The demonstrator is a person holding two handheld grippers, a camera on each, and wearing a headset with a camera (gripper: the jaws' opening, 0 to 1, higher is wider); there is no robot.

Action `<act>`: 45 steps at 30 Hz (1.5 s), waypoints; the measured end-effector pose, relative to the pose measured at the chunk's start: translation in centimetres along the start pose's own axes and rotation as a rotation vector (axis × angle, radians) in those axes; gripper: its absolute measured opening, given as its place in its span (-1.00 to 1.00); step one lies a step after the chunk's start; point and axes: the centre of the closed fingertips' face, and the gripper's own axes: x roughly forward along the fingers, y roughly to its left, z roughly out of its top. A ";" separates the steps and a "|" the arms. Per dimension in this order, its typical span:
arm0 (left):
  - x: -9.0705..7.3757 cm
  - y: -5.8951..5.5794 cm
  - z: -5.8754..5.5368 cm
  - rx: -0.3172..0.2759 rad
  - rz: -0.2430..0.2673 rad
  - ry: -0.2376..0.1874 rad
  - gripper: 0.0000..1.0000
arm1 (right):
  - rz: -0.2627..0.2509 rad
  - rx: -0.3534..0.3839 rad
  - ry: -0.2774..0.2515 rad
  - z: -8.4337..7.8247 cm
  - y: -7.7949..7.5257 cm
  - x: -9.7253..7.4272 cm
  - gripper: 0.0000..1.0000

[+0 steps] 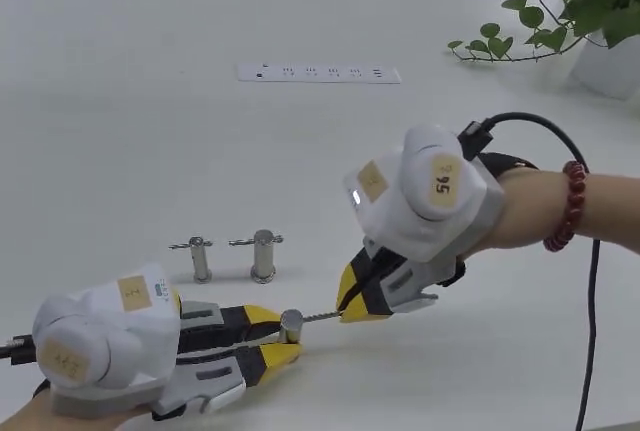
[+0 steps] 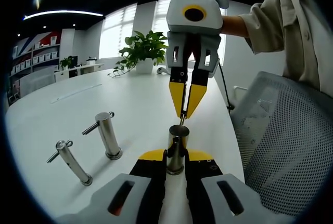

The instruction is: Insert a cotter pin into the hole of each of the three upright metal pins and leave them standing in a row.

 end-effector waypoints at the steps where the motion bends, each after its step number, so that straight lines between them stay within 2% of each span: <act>1: 0.0 0.0 0.0 0.001 0.000 0.000 -0.77 | -0.001 -0.001 0.002 0.0 0.0 0.0 -0.93; 4: 0.0 0.0 0.0 0.001 -0.001 -0.001 -0.77 | -0.003 -0.022 0.005 0.0 -0.1 0.0 -0.93; 8: 0.0 0.0 0.0 0.004 -0.002 -0.001 -0.77 | 0.003 -0.015 -0.008 -0.1 -0.2 0.0 -0.93; 10: 0.0 0.0 0.0 0.007 -0.004 0.000 -0.77 | 0.020 -0.007 -0.053 0.4 0.0 -0.2 -0.93; 11: 0.0 0.0 0.0 0.008 -0.005 0.001 -0.77 | 0.030 0.025 -0.085 0.7 0.1 -0.3 -0.93; 12: 0.0 0.0 -0.1 0.007 -0.005 0.001 -0.77 | 0.030 0.033 -0.068 0.4 0.0 -0.4 -0.93; 19: 0.1 0.1 0.0 0.007 -0.005 0.002 -0.77 | 0.018 -0.006 -0.059 0.4 0.0 -0.2 -0.94; 24: 0.1 0.1 -0.1 0.007 -0.006 0.001 -0.77 | 0.023 0.018 -0.093 0.8 0.0 0.2 -0.94; 45: 0.1 0.2 -0.1 0.007 -0.010 -0.005 -0.77 | 0.026 -0.001 -0.130 2.8 0.0 0.8 -0.93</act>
